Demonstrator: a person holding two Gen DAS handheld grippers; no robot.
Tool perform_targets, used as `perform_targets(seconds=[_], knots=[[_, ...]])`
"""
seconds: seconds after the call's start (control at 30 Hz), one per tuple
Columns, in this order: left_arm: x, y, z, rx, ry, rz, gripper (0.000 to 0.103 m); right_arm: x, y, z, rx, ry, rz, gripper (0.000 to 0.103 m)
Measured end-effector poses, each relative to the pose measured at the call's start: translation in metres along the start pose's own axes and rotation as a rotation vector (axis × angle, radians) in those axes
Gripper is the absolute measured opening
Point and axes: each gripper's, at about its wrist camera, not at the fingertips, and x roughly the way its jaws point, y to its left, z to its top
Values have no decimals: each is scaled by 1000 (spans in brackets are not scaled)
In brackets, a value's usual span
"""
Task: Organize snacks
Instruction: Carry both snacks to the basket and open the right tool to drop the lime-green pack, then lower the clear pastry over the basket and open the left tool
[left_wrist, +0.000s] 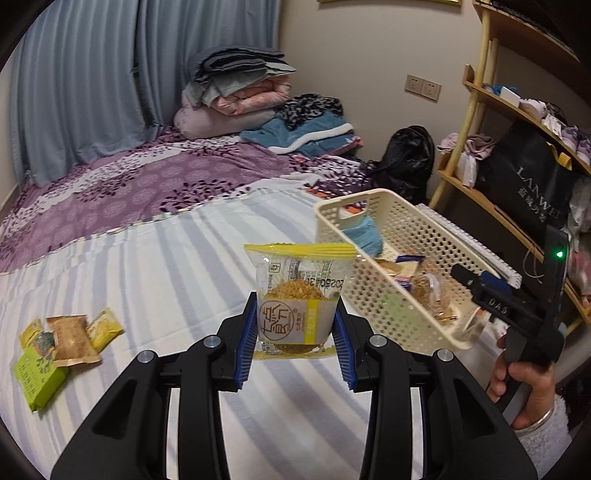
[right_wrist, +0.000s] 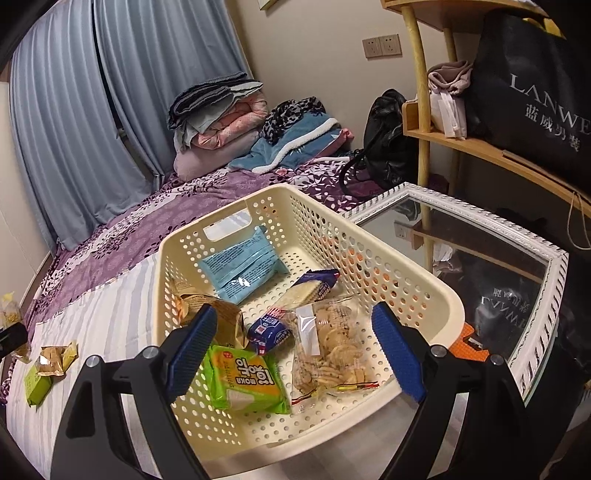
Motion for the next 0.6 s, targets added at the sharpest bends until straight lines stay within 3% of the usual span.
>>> perform_targets(seconds=[0.33,0.6], knots=[[30,-54,25,67,12,-88,38,-7,-7,-3,-31,-34,-39,88],[43,-89,48,122,-4,-136,38,-9,-13,-3,-11,-42,-22,88]])
